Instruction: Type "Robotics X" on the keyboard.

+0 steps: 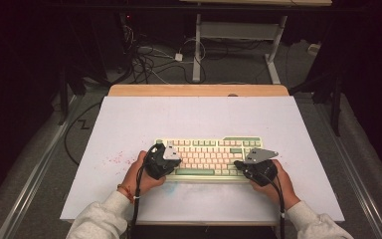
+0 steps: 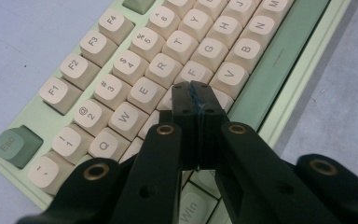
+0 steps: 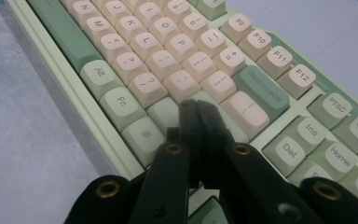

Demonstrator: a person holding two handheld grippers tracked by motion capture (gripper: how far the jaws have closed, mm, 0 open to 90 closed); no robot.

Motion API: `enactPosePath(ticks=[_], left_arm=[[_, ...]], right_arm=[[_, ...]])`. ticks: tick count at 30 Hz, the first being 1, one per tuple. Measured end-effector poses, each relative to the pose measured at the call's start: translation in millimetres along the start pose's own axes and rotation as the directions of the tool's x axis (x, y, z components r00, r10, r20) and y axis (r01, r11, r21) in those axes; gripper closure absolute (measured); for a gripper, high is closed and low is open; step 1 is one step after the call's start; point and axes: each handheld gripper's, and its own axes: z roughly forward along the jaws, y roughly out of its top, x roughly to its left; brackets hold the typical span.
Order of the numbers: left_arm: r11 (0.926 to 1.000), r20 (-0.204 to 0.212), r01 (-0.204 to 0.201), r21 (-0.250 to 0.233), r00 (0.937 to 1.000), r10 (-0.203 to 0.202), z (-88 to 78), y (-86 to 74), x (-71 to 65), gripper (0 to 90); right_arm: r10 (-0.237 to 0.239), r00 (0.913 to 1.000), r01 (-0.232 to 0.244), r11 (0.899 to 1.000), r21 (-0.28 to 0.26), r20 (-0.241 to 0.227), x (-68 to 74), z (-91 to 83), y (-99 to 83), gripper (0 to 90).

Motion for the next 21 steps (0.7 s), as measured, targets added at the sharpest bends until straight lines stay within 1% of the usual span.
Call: enactPosePath(ticks=[5,7,9,12,14,15,17,18,21], left_arm=[[0.9997,-0.001,-0.016,0.016,0.9999,0.016,3.0,-0.8,-2.0,87.3],[0.9998,-0.011,-0.011,0.018,0.9999,0.012,2.5,-0.5,-2.4,87.2],[1.0000,-0.016,-0.007,-0.006,0.9999,0.007,-1.7,-1.0,-2.4,84.7],[0.9991,-0.015,0.007,-0.043,0.9999,-0.008,-9.1,-0.4,-0.9,85.7],[0.9989,-0.019,-0.002,-0.048,0.9998,0.001,-10.4,0.0,-2.0,85.4],[0.9988,-0.021,-0.007,-0.049,0.9997,0.006,-10.6,0.0,-2.4,85.3],[0.9984,-0.019,-0.006,-0.055,0.9998,0.005,-10.5,-0.1,-2.4,84.8],[0.9985,-0.021,-0.012,-0.054,0.9997,0.011,-10.7,-0.2,-2.4,84.6],[0.9969,-0.029,-0.008,-0.079,0.9996,0.005,-12.3,-0.9,-2.1,82.4]], right_arm=[[0.000,1.0000,0.000,1.000,0.001,-0.001,0.4,-0.2,0.0,89.9],[-0.002,1.0000,0.002,1.000,0.001,0.000,0.5,-0.2,0.0,89.9],[-0.010,0.9999,0.010,1.000,0.000,0.002,0.4,-0.1,0.3,89.9],[-0.010,0.9999,0.010,1.000,0.001,0.001,-0.2,-0.6,0.5,89.9],[-0.004,1.0000,0.004,1.000,0.002,0.001,-0.9,-1.1,0.4,89.8],[-0.008,1.0000,0.008,1.000,0.003,0.004,-1.0,-1.6,0.6,89.9],[-0.004,1.0000,0.004,1.000,-0.013,0.004,-2.0,-4.0,1.4,89.9],[0.002,1.0000,-0.002,1.000,-0.021,0.005,-2.4,-5.9,2.2,89.9],[0.014,0.9998,-0.013,0.998,-0.055,0.014,-3.3,-12.1,4.9,89.9]])
